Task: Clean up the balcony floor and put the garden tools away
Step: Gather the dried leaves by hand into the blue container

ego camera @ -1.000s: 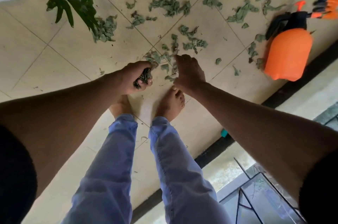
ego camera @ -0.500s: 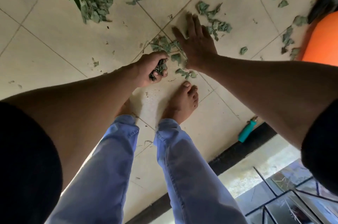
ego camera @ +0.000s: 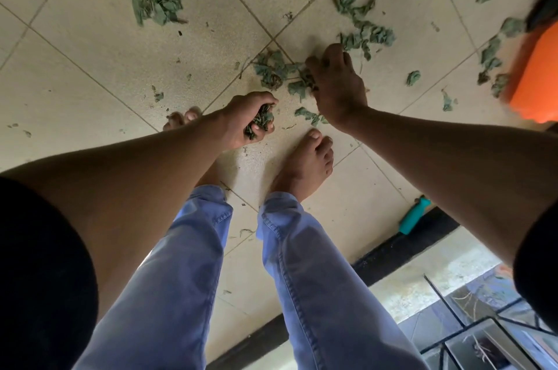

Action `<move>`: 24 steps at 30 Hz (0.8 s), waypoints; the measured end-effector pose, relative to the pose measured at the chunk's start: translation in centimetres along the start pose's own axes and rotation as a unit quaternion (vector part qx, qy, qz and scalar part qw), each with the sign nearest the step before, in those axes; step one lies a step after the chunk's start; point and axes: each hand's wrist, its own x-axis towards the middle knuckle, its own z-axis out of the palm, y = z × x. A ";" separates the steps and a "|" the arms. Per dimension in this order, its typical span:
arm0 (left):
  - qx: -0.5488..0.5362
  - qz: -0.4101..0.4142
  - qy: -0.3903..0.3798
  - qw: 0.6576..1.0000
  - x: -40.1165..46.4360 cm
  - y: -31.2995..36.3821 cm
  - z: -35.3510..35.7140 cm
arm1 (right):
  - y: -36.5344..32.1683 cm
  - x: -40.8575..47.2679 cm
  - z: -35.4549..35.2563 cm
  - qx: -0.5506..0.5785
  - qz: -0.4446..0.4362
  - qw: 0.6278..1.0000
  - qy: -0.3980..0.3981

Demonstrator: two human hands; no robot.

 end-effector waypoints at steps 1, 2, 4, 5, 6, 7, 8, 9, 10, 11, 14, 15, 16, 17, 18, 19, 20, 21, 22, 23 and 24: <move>0.001 -0.002 -0.001 1.000 0.0 -0.1 0.0 | 0.0 0.0 0.1 0.015 0.006 1.000 0.003; 0.003 -0.003 -0.001 1.000 0.0 -0.2 -0.1 | 0.0 0.1 0.2 0.026 0.009 1.000 0.006; 0.004 -0.002 -0.001 1.000 0.0 -0.4 -0.2 | 0.0 0.2 0.3 0.037 0.011 0.999 0.013; 0.003 -0.002 -0.001 1.000 -0.1 -0.5 -0.2 | 0.0 0.3 0.4 0.042 0.011 0.999 0.017; 0.003 -0.001 -0.002 1.000 -0.1 -0.5 -0.3 | 0.0 0.3 0.5 0.048 0.010 0.999 0.019; 0.001 -0.001 -0.002 1.000 -0.1 -0.6 -0.3 | 0.0 0.4 0.6 0.053 0.008 0.998 0.019; -0.002 -0.002 -0.003 1.000 -0.1 -0.7 -0.4 | 0.1 0.5 0.7 0.056 0.007 0.998 0.016; -0.006 -0.002 -0.002 1.000 -0.1 -0.8 -0.4 | 0.1 0.6 0.8 0.060 0.009 0.998 0.015; -0.009 -0.003 -0.002 1.000 -0.1 -0.9 -0.4 | 0.1 0.6 0.9 0.068 0.012 0.998 0.016; -0.014 -0.003 -0.001 1.000 -0.2 -0.8 -0.4 | 0.1 0.6 0.9 0.079 0.020 0.997 0.017; -0.064 -0.011 -0.001 0.998 -0.7 -0.6 -0.2 | -0.2 0.2 0.4 0.144 0.077 0.986 0.024; -0.087 -0.013 -0.003 0.996 -1.0 -0.5 -0.2 | -0.5 0.0 -0.2 0.187 0.107 0.976 0.034; -0.108 -0.013 -0.005 0.994 -1.5 -0.4 0.0 | -1.0 -0.4 -1.0 0.239 0.137 0.960 0.044; -0.127 -0.009 -0.005 0.992 -2.0 -0.2 0.1 | -1.6 -0.8 -2.0 0.297 0.165 0.939 0.050; -0.141 -0.003 0.000 0.990 -2.6 0.0 0.3 | -2.4 -1.3 -3.3 0.358 0.187 0.914 0.048; -0.151 0.005 0.006 0.989 -3.0 0.2 0.4 | -3.2 -2.0 -4.6 0.423 0.203 0.882 0.041; -0.156 0.015 0.012 0.988 -3.4 0.3 0.6 | -4.1 -2.7 -5.8 0.489 0.211 0.846 0.034; -0.161 0.023 0.016 0.987 -3.8 0.6 0.7 | -4.9 -3.4 -6.9 0.542 0.211 0.813 0.028; -0.165 0.033 0.013 0.986 -4.2 0.8 0.9 | -5.7 -4.0 -7.8 0.576 0.207 0.791 0.024; -0.166 0.048 -0.002 0.985 -4.8 1.2 1.2 | -6.6 -4.6 -8.3 0.597 0.203 0.776 0.019; -0.164 0.064 -0.020 0.984 -5.2 1.5 1.4 | -7.4 -5.0 -8.7 0.611 0.202 0.766 0.015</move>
